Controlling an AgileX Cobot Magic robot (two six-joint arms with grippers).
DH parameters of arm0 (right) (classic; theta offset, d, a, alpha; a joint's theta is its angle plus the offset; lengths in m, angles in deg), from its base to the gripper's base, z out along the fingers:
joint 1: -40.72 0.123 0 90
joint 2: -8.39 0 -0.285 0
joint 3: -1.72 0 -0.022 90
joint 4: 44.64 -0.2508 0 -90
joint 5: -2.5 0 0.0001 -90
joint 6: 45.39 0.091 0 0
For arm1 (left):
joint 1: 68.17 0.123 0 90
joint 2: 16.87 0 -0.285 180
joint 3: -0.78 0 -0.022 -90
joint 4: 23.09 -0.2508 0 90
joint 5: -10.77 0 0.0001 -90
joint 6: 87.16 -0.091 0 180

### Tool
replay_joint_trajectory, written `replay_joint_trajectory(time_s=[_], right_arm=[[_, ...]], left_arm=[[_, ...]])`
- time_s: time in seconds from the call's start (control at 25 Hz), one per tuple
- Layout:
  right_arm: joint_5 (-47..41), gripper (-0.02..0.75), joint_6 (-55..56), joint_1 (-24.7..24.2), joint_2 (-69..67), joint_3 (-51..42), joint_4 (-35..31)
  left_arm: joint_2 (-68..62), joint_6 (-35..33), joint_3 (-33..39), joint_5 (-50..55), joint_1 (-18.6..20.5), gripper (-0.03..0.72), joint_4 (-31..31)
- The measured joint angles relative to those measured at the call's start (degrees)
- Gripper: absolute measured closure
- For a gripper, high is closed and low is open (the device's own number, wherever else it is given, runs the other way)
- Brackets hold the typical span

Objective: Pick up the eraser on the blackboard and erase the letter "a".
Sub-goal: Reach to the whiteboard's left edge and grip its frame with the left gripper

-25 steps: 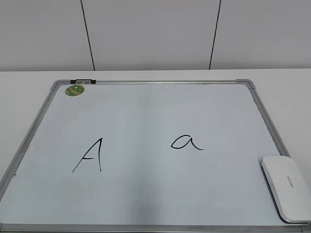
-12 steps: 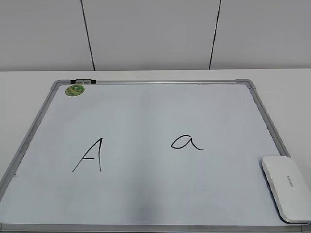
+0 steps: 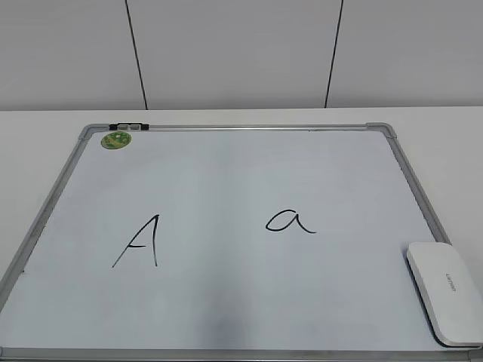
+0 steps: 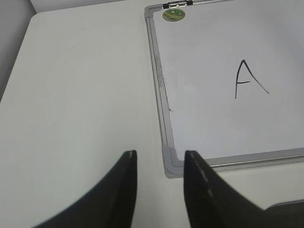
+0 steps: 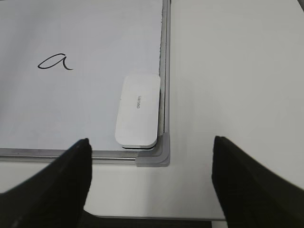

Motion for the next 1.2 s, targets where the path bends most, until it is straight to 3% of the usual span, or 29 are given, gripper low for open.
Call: replay_joint_trajectory(time_s=[0.08, 0.32, 0.4, 0.92, 1.2], right_arm=[[0.00, 0.151, 0.00, 0.00, 0.00, 0.00, 0.00], [0.00, 0.151, 0.00, 0.00, 0.00, 0.00, 0.00], [0.00, 0.152, 0.00, 0.00, 0.00, 0.00, 0.00], [0.00, 0.151, 0.00, 0.00, 0.00, 0.00, 0.00], [0.00, 0.152, 0.00, 0.00, 0.00, 0.00, 0.00]], left_arm=[[0.00, 0.00, 0.00, 0.00, 0.00, 0.383, 0.00], [0.00, 0.00, -1.58, -2.88, 0.00, 0.104, 0.00], [-0.78, 0.00, -2.10, -4.77, 0.00, 0.063, 0.00], [-33.87, 0.00, -2.70, -25.31, 0.00, 0.047, 0.00], [-54.48, 0.00, -9.00, -27.43, 0.00, 0.054, 0.04]])
